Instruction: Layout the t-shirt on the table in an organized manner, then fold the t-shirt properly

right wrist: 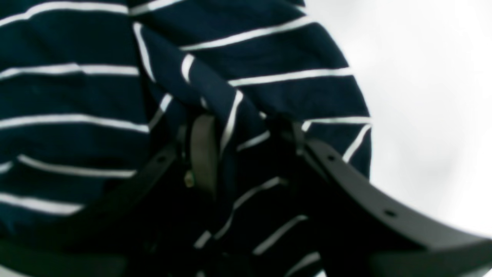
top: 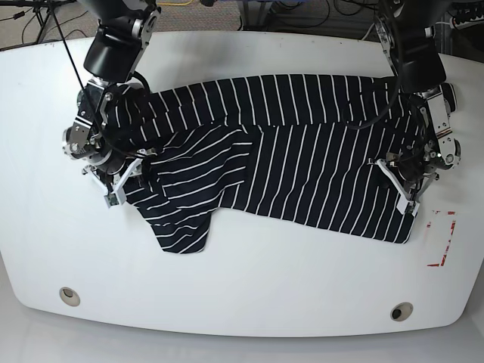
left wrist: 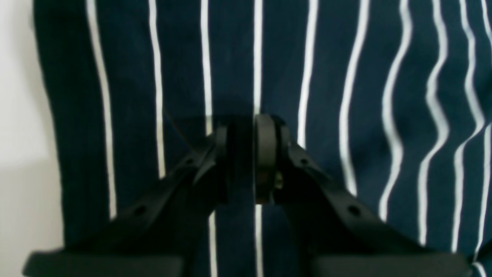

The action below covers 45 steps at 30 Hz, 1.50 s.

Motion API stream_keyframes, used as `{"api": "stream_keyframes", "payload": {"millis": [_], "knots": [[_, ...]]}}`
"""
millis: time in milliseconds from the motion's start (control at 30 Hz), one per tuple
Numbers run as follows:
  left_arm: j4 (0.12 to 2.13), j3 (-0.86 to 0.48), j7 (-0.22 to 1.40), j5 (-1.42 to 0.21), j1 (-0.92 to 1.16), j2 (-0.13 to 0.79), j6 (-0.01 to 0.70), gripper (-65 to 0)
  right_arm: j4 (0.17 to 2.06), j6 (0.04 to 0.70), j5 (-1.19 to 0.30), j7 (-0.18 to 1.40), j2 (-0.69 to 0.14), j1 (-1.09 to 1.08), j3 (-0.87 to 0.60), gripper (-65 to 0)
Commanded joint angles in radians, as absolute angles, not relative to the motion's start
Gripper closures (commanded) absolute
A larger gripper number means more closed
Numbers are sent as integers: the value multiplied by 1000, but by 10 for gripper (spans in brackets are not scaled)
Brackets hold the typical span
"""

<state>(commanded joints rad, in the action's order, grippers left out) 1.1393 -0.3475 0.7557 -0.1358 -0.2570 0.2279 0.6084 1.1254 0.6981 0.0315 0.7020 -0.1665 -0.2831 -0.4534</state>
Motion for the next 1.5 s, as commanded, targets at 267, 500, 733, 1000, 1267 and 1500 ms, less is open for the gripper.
{"api": "stream_keyframes", "payload": {"millis": [267,500,733,1000,1267,1500], "knots": [[1066,-346,754,-134,-335,228,608,-69,934,698,31,601,-205,-387,-449,-224],[984,-346,720,-131,-418,229,608,-76,858,698,31,552,-211,-460,-447,-224],[892,-346,674,-51,-492,226,608,-224,839,698,31,513,-209,-498,-447,-241],[892,-351,713,-51,-559,226,616,-260,880,698,25,564,-206,-552,-447,-401],[987,-366,789,-53,-593,229,618,-260,1161,698,22,800,-165,-544,-449,-430],[1185,-375,863,-53,-522,228,618,-260,1457,698,22,1001,-87,-444,-449,-431]]}}
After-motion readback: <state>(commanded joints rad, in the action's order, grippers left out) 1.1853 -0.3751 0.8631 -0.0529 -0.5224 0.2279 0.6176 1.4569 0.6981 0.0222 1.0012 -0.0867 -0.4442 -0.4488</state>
